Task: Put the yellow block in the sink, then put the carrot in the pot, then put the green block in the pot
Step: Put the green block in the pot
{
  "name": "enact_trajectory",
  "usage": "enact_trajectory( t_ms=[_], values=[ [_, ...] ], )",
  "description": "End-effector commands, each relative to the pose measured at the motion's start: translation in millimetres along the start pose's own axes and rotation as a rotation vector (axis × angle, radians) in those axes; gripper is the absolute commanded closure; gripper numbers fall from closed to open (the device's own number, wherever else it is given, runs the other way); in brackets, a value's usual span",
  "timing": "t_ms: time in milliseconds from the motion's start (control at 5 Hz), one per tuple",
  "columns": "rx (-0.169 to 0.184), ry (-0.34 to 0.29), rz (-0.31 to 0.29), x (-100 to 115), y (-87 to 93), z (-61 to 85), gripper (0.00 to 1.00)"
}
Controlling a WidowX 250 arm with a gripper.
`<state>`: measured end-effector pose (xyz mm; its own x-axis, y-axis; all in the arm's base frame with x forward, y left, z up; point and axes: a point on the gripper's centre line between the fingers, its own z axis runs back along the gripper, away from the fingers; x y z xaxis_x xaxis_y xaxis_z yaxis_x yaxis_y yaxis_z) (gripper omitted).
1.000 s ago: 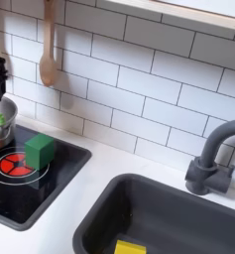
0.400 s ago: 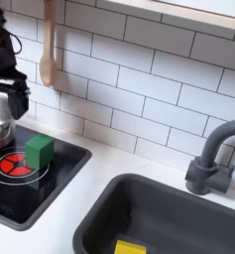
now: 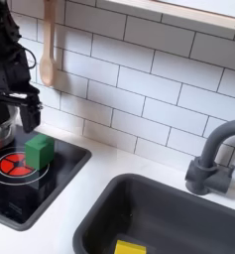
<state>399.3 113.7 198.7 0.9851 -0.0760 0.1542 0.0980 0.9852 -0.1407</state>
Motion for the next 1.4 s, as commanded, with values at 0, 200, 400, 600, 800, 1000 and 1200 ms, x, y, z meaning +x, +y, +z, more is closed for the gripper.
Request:
enact_trajectory(
  t_ms=[0, 200, 400, 600, 800, 1000, 1200],
  values=[
    [-0.013, 0.022, -0.042, 2, -18.3, -12.4, 0.0],
    [-0.015, 0.039, -0.041, 0, -17.5, -18.8, 0.0],
    [-0.013, 0.059, -0.04, -3, -14.3, -26.8, 0.0],
    [-0.002, 0.076, -0.055, -8, -14.3, -33.1, 0.0],
    [-0.008, 0.097, -0.083, -11, -19.6, -49.4, 0.0],
    [0.003, 0.103, -0.102, -11, -20.7, -58.0, 0.0],
    [0.028, 0.102, -0.137, -8, -19.1, -61.3, 0.0]
  ],
)
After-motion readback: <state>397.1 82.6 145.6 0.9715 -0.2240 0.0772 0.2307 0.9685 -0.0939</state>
